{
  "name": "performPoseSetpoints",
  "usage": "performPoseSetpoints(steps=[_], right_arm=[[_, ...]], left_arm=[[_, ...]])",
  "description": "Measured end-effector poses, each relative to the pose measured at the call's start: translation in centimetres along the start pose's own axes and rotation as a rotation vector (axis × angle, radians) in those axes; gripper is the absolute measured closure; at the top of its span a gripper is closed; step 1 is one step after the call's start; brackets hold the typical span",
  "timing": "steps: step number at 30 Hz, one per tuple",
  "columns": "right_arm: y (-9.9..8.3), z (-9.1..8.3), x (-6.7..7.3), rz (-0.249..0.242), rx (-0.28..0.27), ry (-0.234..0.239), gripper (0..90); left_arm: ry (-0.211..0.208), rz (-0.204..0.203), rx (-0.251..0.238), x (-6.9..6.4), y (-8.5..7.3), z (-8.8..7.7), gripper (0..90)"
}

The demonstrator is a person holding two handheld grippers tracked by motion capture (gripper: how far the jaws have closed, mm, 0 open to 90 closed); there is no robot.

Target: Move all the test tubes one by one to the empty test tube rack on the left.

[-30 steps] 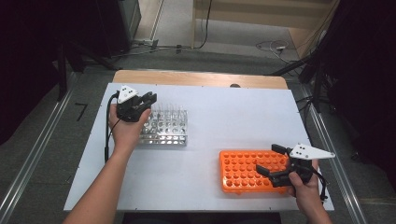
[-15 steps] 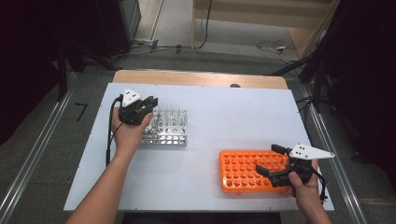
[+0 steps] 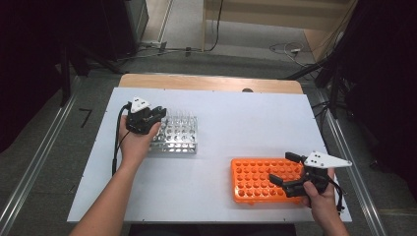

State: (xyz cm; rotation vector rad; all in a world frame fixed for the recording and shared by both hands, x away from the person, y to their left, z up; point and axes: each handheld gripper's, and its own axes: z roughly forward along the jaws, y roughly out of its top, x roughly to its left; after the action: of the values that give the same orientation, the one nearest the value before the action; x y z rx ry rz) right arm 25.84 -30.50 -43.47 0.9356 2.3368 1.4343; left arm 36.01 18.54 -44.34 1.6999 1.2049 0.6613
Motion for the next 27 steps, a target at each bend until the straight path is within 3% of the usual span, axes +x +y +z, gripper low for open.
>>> performPoseSetpoints(steps=[14, 19, 22, 27], right_arm=[[0.0, 0.0, 0.0, -0.002, 0.001, -0.005, 0.0], [0.0, 0.0, 0.0, -0.001, 0.001, -0.005, 0.0], [0.0, 0.0, 0.0, -0.001, 0.001, -0.005, 0.0], [0.0, 0.0, -0.1, -0.003, -0.001, -0.007, 0.0]], left_arm=[[0.004, 0.000, 0.073, 0.1, 0.3, 0.2, 73.5], [0.015, -0.008, 0.057, 0.1, 0.4, -0.1, 64.8], [0.031, -0.004, 0.035, 0.0, 0.6, -0.4, 55.7], [0.023, -0.013, 0.005, -0.3, 0.8, -1.0, 38.2]])
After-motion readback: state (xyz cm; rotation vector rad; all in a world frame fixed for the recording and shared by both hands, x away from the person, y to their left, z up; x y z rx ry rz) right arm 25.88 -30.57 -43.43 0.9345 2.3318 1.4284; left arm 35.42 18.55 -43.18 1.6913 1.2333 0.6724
